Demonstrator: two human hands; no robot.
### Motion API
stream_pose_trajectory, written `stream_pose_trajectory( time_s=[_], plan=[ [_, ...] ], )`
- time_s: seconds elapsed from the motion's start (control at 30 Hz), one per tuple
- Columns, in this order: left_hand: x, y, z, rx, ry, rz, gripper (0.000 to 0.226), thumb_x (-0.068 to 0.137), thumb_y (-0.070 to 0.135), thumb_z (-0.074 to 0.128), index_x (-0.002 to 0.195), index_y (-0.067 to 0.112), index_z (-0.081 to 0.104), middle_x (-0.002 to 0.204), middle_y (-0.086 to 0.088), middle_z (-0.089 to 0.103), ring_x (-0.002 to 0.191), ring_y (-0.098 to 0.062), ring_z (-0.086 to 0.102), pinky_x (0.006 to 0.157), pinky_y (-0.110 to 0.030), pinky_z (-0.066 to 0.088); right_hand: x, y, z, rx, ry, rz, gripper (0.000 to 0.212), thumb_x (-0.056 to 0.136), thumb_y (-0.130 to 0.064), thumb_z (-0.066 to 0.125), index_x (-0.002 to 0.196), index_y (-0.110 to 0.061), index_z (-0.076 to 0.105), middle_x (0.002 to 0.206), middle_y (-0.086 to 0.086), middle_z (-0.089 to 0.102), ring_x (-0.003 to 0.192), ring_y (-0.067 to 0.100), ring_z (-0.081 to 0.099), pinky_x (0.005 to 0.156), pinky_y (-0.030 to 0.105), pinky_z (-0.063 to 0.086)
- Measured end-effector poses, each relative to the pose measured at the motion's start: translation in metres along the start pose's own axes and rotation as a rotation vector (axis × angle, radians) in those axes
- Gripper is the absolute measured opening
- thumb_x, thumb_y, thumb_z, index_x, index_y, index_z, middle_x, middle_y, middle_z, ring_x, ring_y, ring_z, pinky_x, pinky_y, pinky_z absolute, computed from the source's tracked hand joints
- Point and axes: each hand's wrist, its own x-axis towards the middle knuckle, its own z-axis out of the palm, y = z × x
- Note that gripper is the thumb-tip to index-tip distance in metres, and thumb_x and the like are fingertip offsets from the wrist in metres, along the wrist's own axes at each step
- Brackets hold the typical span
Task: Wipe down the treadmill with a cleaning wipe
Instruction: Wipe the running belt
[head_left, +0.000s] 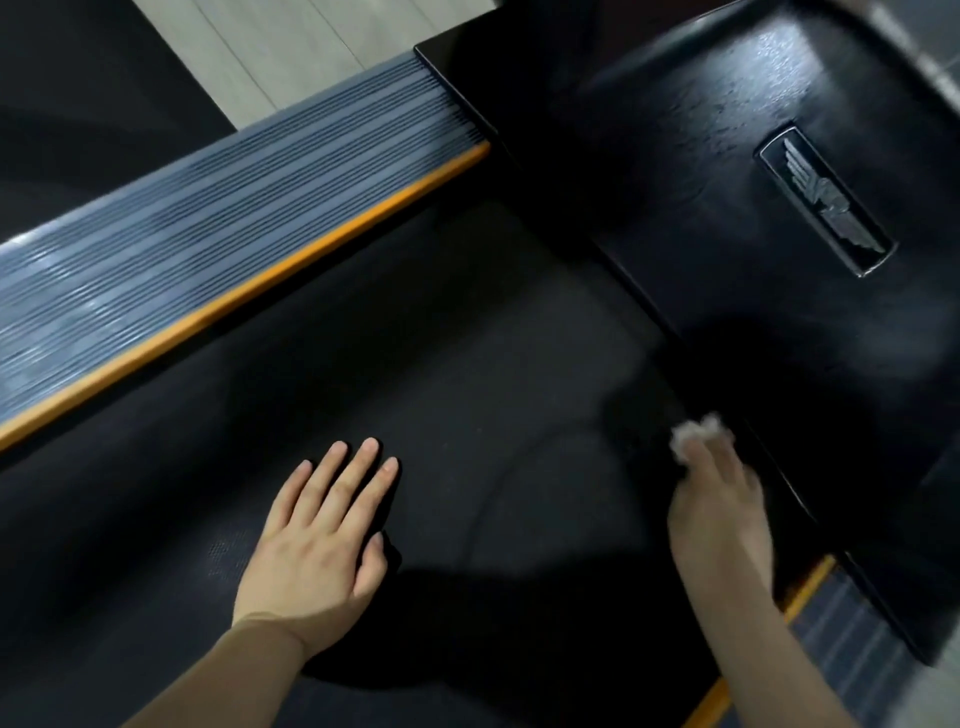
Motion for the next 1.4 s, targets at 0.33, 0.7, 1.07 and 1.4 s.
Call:
stream_pose_trajectory(
  time_s=[0.33,0.7,1.07,1.4],
  plan=[
    [0.0,0.001,-0.001,0.012,-0.009,-0.003,0.069,0.086,0.036,0.039,0.153,0.021,0.035,0.161,-0.003,0.03,0.149,-0.026,0.024,0.122,-0.045,0.014,0.095,-0.157,0.028,0.139,0.009,-0.22,0.058,0.086,-0.015,0.03,0.138,0.008,0.042,0.147,0.024,0.038,0.14,0.042,0.03,0.118,0.043,0.022],
    [0.001,0.002,0.0,0.009,0.001,-0.015,0.068,0.087,0.036,0.037,0.153,0.019,0.036,0.16,-0.005,0.03,0.149,-0.028,0.024,0.122,-0.047,0.014,0.018,-0.034,0.001,0.165,0.108,-0.152,0.043,0.086,0.009,0.048,0.125,0.002,0.061,0.133,0.017,0.059,0.122,0.033,0.057,0.112,0.028,0.035],
    [0.0,0.001,0.002,0.013,0.041,0.002,0.067,0.088,0.036,0.036,0.153,0.019,0.035,0.161,-0.006,0.029,0.149,-0.029,0.023,0.122,-0.047,0.015,0.074,-0.127,0.007,0.111,-0.099,-0.14,0.056,0.092,0.005,0.044,0.147,0.0,0.035,0.155,0.015,0.032,0.145,0.028,0.027,0.116,0.026,0.017],
    [0.0,0.005,0.001,0.001,0.047,-0.015,0.067,0.088,0.036,0.035,0.152,0.017,0.037,0.16,-0.007,0.031,0.149,-0.03,0.023,0.122,-0.049,0.015,0.016,0.013,-0.024,-0.127,0.007,0.12,0.042,0.091,-0.04,0.046,0.118,-0.01,0.058,0.122,0.019,0.055,0.11,0.04,0.049,0.083,0.045,0.044]
  ],
)
